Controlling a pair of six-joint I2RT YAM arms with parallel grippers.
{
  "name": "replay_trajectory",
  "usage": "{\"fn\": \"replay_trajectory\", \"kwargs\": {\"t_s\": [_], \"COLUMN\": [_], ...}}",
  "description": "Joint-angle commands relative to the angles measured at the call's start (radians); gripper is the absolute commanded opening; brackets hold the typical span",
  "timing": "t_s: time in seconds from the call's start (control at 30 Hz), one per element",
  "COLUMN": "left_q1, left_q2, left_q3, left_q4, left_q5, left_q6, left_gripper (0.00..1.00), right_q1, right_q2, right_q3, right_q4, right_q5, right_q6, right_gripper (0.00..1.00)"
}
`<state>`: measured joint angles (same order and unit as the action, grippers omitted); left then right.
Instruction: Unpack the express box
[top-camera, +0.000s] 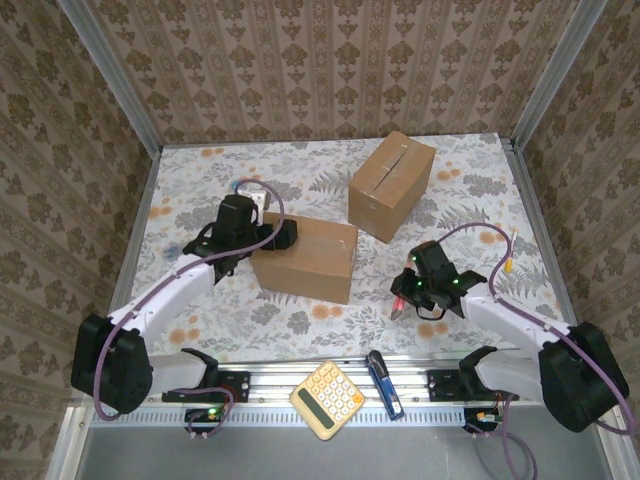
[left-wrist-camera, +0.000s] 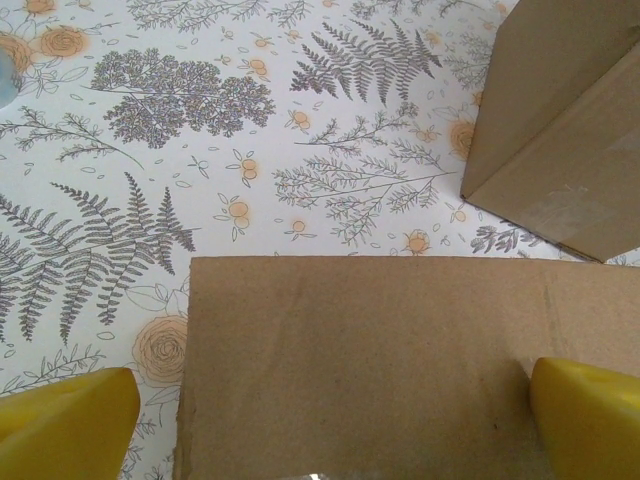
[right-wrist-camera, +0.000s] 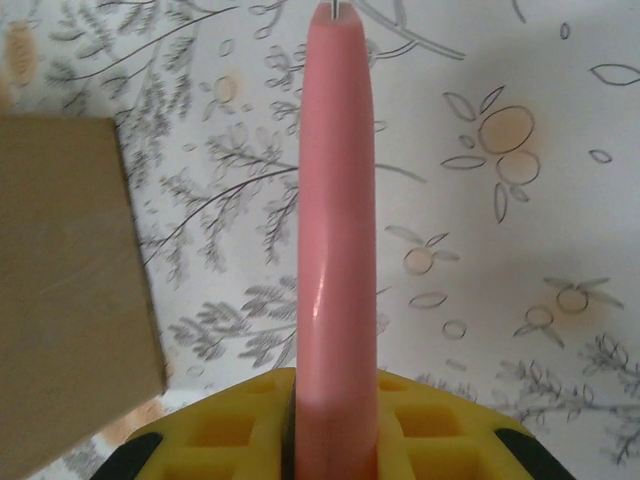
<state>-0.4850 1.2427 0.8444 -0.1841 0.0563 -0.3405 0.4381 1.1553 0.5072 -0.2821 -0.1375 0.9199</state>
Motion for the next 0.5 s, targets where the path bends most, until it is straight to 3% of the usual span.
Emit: {"fn": "replay_trajectory", "kwargs": {"t_s": [0.0,0.47], "left_q1": [-0.007,-0.006], "left_q2": [0.009,0.003], "left_q3": [0.039,0.123], "left_q4": [-0.047,-0.081], "left_q5": [0.019,0.024], "left_q6": [0.036,0.066], "left_gripper": [1.0,1.0], "right_q1": [-0.018,-0.047], "right_q2": [0.06,0.298], "right_q3": [-0.026,-0.047], "right_q4": [0.127,0.295], "right_q5": [0.013,-0.066], "right_q6": [0.018,0.04], "right_gripper": [0.0,0.0]}}
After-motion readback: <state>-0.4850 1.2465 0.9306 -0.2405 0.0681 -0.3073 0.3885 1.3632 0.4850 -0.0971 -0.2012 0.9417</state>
